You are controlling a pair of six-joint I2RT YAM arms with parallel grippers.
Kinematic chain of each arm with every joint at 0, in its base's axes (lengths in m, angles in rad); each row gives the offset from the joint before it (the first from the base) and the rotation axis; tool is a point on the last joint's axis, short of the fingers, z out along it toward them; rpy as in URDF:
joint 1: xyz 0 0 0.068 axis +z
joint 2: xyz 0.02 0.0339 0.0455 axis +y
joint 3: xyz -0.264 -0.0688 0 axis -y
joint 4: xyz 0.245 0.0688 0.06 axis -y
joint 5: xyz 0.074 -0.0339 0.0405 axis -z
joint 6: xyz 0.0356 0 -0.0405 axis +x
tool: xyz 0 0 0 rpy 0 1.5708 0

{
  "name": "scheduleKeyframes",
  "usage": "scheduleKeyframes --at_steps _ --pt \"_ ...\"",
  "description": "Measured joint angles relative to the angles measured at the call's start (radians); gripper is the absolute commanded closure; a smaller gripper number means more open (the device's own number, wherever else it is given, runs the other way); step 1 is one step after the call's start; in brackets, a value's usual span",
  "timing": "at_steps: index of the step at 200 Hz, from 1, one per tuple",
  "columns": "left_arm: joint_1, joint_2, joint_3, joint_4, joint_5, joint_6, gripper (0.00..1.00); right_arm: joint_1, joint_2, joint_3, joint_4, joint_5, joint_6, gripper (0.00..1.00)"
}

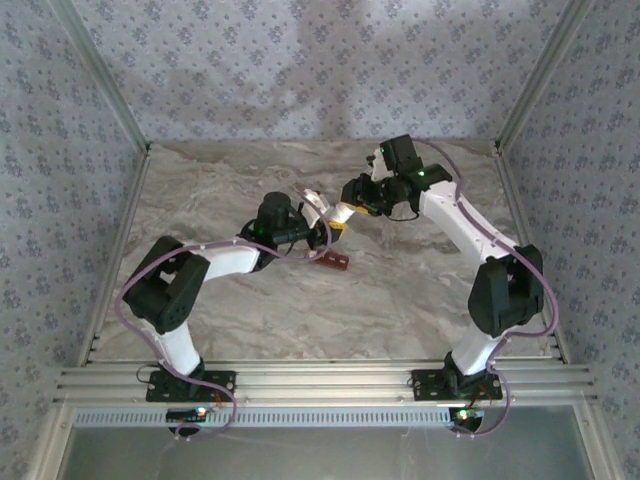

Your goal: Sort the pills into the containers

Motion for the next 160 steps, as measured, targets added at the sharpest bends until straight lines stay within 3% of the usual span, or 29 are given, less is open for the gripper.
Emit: scheduleKeyframes --at_steps 89,160 --pt "-0.008 0.024 0.000 0.039 -0.012 0.009 1.00 0.008 0.000 0.006 -0.021 0.047 0.066 0.54" --pt "-0.027 0.024 0.000 0.097 -0.008 0.011 1.00 0.012 0.003 0.032 -0.048 0.043 0.074 0.42"
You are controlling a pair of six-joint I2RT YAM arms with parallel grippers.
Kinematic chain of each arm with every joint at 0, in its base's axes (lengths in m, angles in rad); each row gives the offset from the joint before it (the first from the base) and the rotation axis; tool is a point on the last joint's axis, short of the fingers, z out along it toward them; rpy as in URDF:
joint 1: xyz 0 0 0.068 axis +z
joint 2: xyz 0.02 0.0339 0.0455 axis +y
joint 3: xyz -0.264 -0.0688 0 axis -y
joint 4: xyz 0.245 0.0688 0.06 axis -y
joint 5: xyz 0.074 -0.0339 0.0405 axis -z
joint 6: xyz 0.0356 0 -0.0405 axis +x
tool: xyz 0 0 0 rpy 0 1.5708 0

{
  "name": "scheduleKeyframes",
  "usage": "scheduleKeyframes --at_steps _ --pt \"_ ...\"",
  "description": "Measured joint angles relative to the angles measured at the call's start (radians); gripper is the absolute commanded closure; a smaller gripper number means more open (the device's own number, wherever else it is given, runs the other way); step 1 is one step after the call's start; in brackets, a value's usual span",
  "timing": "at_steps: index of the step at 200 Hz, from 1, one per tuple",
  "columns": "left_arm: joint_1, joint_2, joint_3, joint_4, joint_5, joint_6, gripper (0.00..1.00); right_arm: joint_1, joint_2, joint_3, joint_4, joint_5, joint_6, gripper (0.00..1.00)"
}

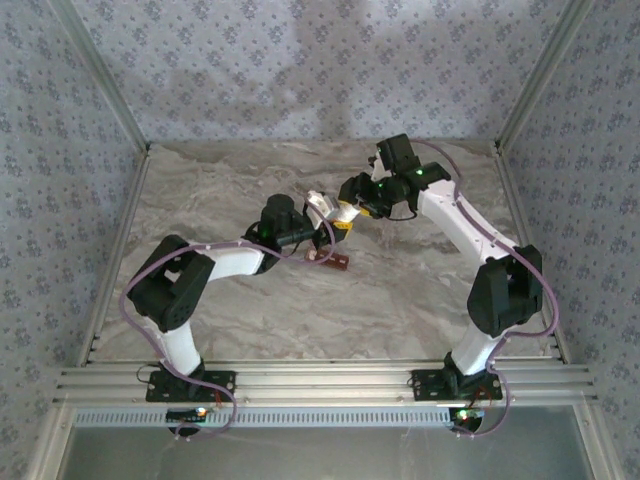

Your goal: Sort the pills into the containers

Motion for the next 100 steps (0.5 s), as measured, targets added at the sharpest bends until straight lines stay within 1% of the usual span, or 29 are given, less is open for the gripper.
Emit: scheduleKeyframes --at_steps 19,33,71,100 --pt "0.000 0.000 0.000 0.005 0.003 0.000 1.00 -0.003 0.000 0.013 -0.003 -0.007 0.005 0.31" --pt "0.000 0.000 0.000 0.009 0.003 0.000 1.00 -0.007 0.000 0.024 -0.004 -0.012 0.008 0.26" --pt "0.000 0.000 0.000 0.021 0.011 0.000 1.00 -0.036 0.000 0.056 -0.006 -0.019 0.008 0.18" --pt "0.000 0.000 0.000 0.023 0.020 0.000 1.00 -0.061 0.000 0.061 -0.007 -0.023 0.001 0.15"
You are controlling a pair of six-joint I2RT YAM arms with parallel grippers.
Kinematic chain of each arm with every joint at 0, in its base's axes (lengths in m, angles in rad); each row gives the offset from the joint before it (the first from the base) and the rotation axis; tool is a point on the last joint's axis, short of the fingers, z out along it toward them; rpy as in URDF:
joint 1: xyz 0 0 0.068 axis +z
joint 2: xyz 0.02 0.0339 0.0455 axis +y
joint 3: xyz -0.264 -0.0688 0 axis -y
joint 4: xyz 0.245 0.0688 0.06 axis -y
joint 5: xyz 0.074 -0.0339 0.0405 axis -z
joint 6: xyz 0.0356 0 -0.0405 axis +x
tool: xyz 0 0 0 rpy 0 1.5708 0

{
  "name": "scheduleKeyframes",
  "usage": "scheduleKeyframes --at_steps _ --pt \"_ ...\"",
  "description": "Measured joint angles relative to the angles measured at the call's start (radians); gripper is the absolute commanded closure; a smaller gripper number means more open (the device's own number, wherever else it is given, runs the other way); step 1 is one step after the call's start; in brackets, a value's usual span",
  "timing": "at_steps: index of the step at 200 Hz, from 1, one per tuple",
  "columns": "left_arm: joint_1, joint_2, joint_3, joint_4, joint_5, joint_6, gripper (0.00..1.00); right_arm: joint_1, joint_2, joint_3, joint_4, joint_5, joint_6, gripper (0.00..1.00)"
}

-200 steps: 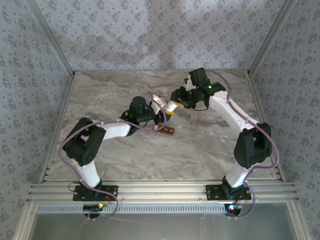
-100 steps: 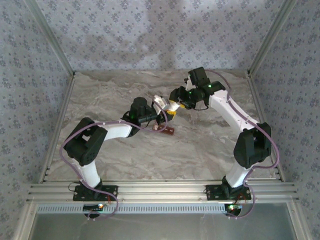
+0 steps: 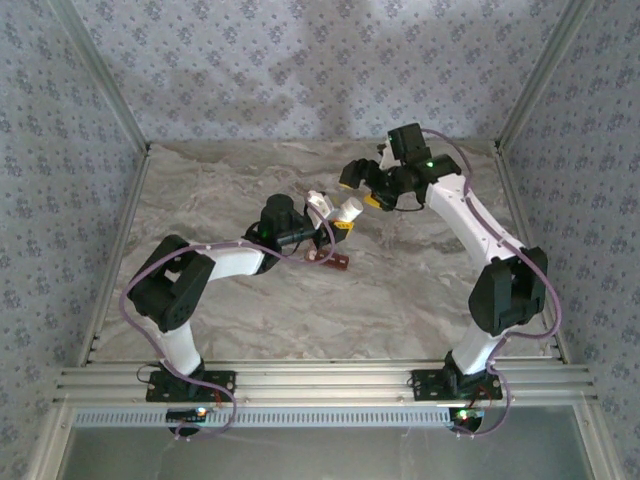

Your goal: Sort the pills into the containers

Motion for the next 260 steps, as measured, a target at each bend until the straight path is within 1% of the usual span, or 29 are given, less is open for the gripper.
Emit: scheduleKeyframes --at_steps 21,48,72,104,136,171,218,260 --pt "0.000 0.000 0.000 0.001 0.007 -0.003 1.00 -0.022 -0.010 -0.008 0.009 -0.007 -0.024 0.15" --pt "0.013 0.000 0.000 0.013 0.033 -0.031 1.00 -0.063 -0.080 -0.072 0.057 -0.027 -0.091 0.15" --pt "0.042 0.000 0.000 0.051 0.061 -0.072 1.00 -0.086 -0.141 -0.090 0.078 -0.038 -0.220 0.16" --pt "0.072 0.000 0.000 0.068 0.095 -0.097 1.00 -0.074 -0.170 -0.090 0.074 -0.060 -0.409 0.16" --pt "0.075 0.000 0.000 0.055 0.145 -0.106 1.00 -0.055 -0.169 -0.093 0.057 -0.101 -0.514 0.16" --pt "0.075 0.000 0.000 0.035 0.190 -0.109 1.00 -0.026 -0.145 -0.087 0.029 -0.110 -0.569 0.16" --pt "0.075 -0.002 0.000 0.018 0.210 -0.109 1.00 0.003 -0.089 -0.074 -0.012 -0.108 -0.602 0.16" --pt "0.075 -0.002 0.000 0.015 0.216 -0.109 1.00 0.021 -0.066 -0.051 -0.033 -0.104 -0.612 0.21"
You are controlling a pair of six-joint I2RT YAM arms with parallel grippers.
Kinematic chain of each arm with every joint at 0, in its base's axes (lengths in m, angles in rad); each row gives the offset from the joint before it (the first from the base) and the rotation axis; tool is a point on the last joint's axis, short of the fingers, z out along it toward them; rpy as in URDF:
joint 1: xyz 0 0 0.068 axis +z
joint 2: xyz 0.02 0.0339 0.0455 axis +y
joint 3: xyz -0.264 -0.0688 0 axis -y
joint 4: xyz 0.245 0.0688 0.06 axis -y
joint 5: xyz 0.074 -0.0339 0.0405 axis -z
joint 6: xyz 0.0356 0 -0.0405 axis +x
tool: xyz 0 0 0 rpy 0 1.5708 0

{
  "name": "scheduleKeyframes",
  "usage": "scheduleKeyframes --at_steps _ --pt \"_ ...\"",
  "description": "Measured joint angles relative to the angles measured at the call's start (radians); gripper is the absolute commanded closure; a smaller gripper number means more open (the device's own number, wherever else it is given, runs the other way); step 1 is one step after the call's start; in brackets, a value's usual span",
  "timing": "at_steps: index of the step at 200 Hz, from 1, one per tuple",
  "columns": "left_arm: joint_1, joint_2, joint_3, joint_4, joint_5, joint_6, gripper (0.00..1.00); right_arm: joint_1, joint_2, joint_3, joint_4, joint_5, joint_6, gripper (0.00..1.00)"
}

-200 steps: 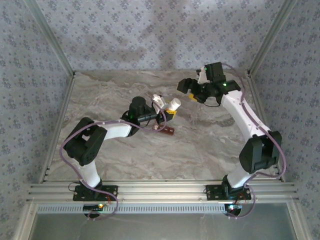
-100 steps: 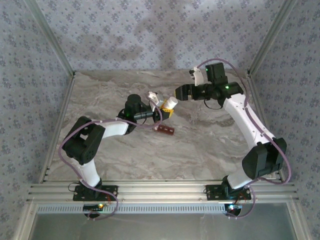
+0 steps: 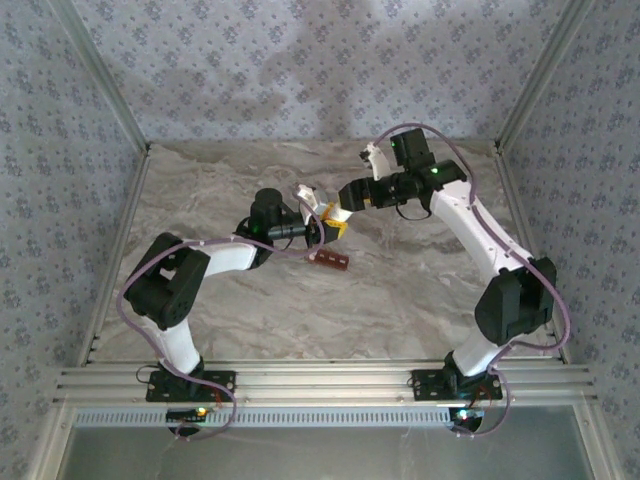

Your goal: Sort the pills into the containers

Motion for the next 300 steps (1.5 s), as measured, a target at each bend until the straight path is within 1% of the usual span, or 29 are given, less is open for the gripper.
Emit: scheduleKeyframes --at_steps 22,51,74,108,133,195,226,250,272,300 --pt "0.000 0.000 0.000 0.000 0.000 0.000 1.00 0.004 0.004 0.000 -0.006 0.001 -0.003 0.23" --pt "0.000 0.000 0.000 0.000 0.000 0.000 1.00 0.004 0.012 0.000 -0.011 0.003 -0.006 0.28" --pt "0.000 -0.001 0.000 0.000 0.000 0.000 1.00 0.004 0.018 0.000 -0.011 0.003 -0.006 0.29" --pt "0.000 -0.008 0.000 0.000 0.000 0.000 1.00 0.006 0.019 0.000 -0.011 0.003 -0.006 0.35" --pt "0.000 -0.009 0.000 0.000 0.000 0.000 1.00 0.006 0.021 0.004 -0.011 0.003 -0.005 0.36" --pt "0.000 -0.009 0.000 -0.016 0.000 0.000 1.00 0.012 0.028 0.006 -0.011 -0.009 -0.002 0.50" --pt "0.000 -0.009 0.000 -0.019 0.000 0.000 1.00 0.016 0.029 0.006 -0.010 -0.011 0.004 0.54" --pt "0.000 -0.010 0.000 -0.019 -0.005 0.001 1.00 0.021 0.029 0.006 -0.007 -0.003 0.045 0.56" --pt "-0.006 -0.015 -0.001 -0.032 -0.049 0.023 1.00 0.027 0.036 0.006 0.007 0.019 0.115 0.58" --pt "-0.039 -0.036 -0.032 -0.046 -0.193 0.091 1.00 0.040 0.053 0.004 0.018 0.061 0.243 0.58"
